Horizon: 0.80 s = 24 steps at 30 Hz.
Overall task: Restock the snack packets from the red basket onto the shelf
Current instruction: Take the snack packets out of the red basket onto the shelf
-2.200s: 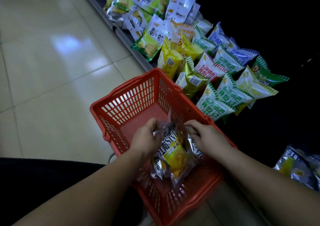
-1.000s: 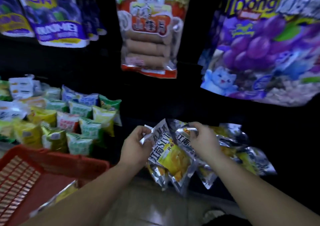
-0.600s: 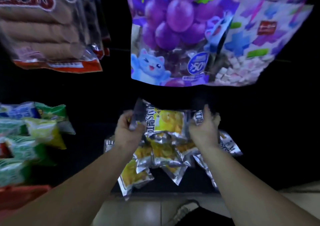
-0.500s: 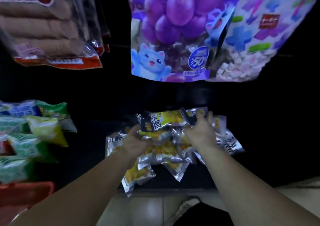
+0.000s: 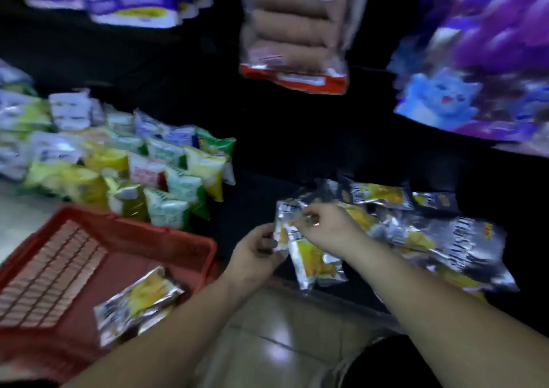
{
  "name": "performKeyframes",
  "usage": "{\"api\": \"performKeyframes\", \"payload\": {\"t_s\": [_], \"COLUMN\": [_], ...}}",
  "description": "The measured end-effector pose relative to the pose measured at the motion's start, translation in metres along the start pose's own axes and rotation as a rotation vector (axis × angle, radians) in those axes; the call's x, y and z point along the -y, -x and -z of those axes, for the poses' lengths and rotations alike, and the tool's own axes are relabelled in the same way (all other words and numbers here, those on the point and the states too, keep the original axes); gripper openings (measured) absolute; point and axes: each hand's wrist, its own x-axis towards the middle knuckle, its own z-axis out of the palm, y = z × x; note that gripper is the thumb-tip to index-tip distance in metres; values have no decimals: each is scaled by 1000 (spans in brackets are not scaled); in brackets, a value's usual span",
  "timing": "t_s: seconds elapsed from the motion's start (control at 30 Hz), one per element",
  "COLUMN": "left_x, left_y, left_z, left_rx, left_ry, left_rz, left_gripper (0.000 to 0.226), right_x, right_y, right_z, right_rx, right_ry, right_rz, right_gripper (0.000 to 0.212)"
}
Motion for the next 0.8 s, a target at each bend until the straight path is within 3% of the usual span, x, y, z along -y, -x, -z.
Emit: {"api": "performKeyframes", "payload": {"t_s": [0.17,0.27,0.4,0.47,0.57,0.7,0.8], "left_x": [43,84,149,181,220,258,269], "left_y": [20,21,27,26,14,-9,-17], "left_z": [107,170,229,243,248,223,199], "left_rx": [-278,-494,-484,-467,-585,-753,-860], "left_ry": [-14,-31,-272,-286,-152,-9,56], "left_rz": [36,186,495,625,720,859,900], "left_gripper": [38,27,44,52,48,78,83], "right_x": [97,145,181,180,168,160,154], "right_y": [-14,-28,-46,-56,-74,-96,-109], "right_z": [-80,-137,-225,-265,-305,-339,-358], "right_rx": [155,286,464,543,605,630,680], "right_ry": [48,71,53,84,162,183,188], "right_rz": [214,348,430,431,387,405,437], "right_gripper": [25,25,29,35,37,43,46]}}
